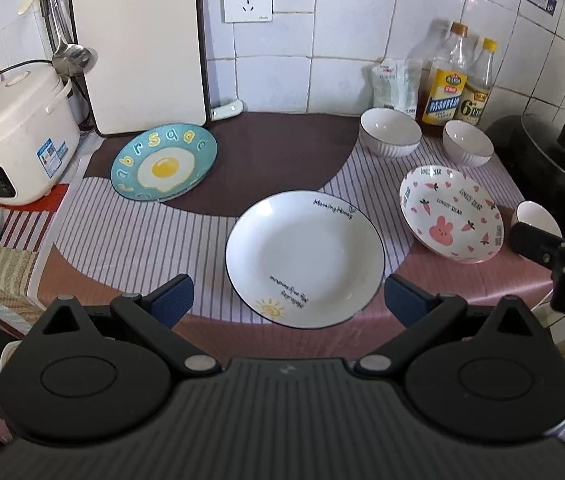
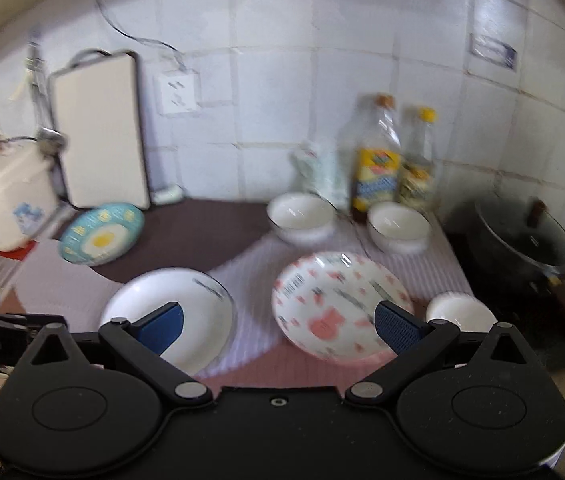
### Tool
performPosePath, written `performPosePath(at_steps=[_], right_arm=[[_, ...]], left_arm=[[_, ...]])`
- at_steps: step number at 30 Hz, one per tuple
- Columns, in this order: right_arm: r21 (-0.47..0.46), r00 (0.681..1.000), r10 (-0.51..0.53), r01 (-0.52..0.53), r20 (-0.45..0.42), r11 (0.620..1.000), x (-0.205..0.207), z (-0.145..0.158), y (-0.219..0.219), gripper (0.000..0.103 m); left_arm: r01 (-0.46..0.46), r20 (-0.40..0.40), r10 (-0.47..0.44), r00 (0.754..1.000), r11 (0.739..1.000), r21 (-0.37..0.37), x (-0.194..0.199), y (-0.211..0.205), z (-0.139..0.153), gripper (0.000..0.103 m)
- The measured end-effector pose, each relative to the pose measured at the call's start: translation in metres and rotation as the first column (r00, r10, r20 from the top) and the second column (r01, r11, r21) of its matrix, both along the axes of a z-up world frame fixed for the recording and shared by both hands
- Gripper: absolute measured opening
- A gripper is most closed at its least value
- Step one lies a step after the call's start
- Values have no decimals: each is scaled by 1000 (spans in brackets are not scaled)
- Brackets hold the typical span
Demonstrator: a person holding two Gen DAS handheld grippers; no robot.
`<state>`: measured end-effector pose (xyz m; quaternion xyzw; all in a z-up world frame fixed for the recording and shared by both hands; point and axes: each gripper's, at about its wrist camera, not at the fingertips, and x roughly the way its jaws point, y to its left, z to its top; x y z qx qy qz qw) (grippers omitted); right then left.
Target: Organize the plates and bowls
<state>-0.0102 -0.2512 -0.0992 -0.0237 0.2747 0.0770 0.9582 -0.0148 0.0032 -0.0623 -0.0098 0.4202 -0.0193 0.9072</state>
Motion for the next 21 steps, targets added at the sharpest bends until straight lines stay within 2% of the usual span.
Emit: performPosePath(at_steps=[3,6,8,11,14,16,18,21], right_arm=[[-21,994,92,-91,63,996,7,-7,8,103],[-74,982,174,-168,73,983,24,-23,18,103],[-66,981,183,-178,67,982,35,-36,22,103],[-5,977,213,-213,15,977,54,-62,25,103],[43,979,197,-195,-57,980,73,-90,27,102],[103,973,199,-188,-114,977,84,-107,23,100],[158,966,200,-174,-163,972,94,-123,22,86],[179,959,205,-171,-198,969,102,-139,26,75]], left_arm=[[-34,-37,33,999,999,-34,11,15,2,103],[-52,-58,45,997,991,-125,23,29,4,103],[-70,-97,55,994,985,-160,35,34,-2,101],[-71,-113,56,992,989,-131,51,34,-18,101],[-73,-122,60,991,992,-100,69,37,-43,98],[-74,-123,61,991,992,-100,80,40,-62,97],[-88,-129,73,989,989,-117,89,47,-79,90],[-180,-164,152,975,968,-173,101,63,-92,85]])
